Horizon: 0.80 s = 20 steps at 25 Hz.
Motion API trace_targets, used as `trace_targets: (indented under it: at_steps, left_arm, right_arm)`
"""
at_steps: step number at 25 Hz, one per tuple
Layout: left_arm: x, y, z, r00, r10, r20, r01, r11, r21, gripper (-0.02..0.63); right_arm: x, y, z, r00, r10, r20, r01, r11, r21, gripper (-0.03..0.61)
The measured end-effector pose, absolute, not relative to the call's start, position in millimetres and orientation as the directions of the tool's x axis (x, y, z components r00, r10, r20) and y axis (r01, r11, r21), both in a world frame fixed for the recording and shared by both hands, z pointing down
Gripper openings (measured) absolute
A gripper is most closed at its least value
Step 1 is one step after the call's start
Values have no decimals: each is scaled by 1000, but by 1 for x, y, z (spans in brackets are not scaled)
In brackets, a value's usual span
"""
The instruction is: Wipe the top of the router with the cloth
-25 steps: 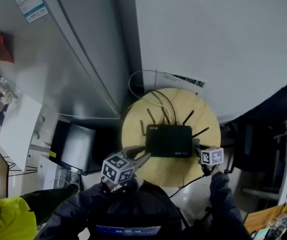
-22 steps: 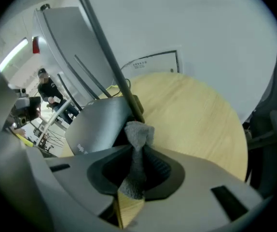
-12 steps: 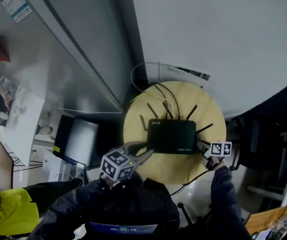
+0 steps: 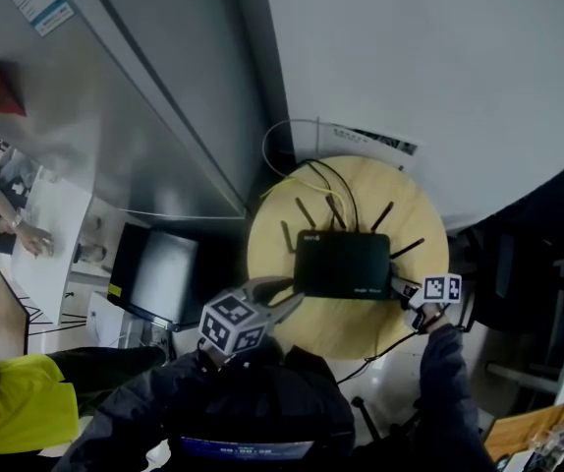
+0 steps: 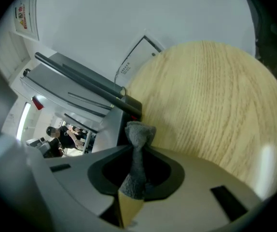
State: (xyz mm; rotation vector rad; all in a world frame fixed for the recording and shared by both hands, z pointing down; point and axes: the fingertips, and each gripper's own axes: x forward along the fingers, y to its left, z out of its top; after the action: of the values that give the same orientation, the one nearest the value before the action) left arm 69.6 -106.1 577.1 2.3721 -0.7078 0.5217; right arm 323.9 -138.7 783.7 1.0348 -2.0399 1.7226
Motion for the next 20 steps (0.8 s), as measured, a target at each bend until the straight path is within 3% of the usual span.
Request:
trace_targets:
  at_steps: [13,20]
  left_arm:
    - [67,-100,573,791,-358,496,-584,-682,439,129]
    - [70,-95,573,800,-353,486,-573,-689,443,129]
  right_arm:
    - [322,-99,778,-705,-387,594,-639,-16,-769,77]
    - [315,-68,781,-697,-328,638,-675,2,-737,77]
